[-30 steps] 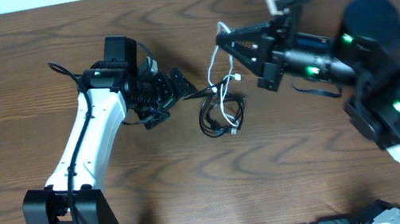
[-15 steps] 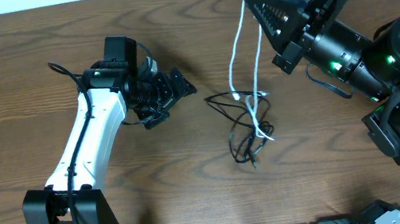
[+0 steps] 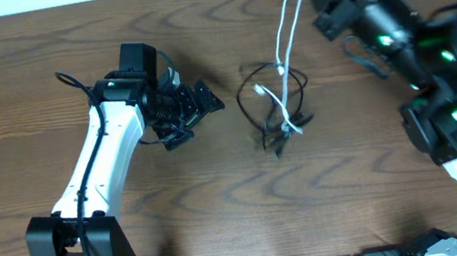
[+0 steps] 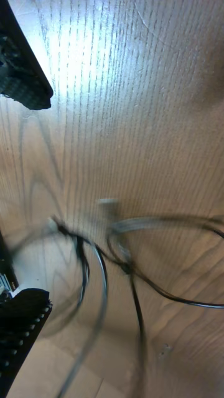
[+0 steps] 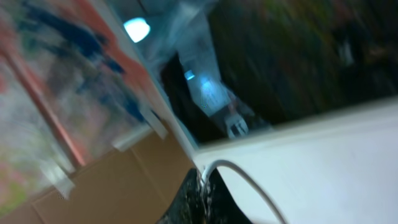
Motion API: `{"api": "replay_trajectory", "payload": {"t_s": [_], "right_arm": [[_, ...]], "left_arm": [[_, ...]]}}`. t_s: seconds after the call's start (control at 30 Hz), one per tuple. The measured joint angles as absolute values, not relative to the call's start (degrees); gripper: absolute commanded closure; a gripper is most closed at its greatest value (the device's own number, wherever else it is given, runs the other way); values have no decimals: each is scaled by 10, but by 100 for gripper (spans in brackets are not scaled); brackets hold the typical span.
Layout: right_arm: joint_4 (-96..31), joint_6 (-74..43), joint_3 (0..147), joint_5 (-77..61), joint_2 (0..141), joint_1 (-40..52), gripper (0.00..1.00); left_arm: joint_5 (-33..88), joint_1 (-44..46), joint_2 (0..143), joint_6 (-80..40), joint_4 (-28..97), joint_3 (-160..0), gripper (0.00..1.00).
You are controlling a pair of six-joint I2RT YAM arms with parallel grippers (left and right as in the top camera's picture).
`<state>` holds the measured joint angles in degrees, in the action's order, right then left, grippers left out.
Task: Untangle cables
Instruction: 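Lift the white cable upward and back with the right gripper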
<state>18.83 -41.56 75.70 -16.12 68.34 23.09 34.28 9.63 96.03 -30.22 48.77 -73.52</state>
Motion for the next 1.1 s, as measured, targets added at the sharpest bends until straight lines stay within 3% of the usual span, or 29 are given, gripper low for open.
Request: {"api": "replay_trajectory", "payload": {"t_s": [0.33, 0.57, 0.83, 1.0, 1.1], "right_arm": [[-29, -446, 767, -135, 672, 241, 98], [101, -522, 760, -131, 706, 241, 98], [128, -541, 760, -135, 690, 241, 98], [291, -550, 759, -135, 690, 241, 98], [270, -541, 762, -137, 672, 241, 99]], "left_arm": [[323, 96, 960, -302, 489, -735, 3], [313, 96, 960, -302, 491, -735, 3], [311, 96, 960, -302, 491, -735, 3], [311, 96, 960, -302, 493, -735, 2], [311, 96, 960, -302, 495, -735, 3]]}}
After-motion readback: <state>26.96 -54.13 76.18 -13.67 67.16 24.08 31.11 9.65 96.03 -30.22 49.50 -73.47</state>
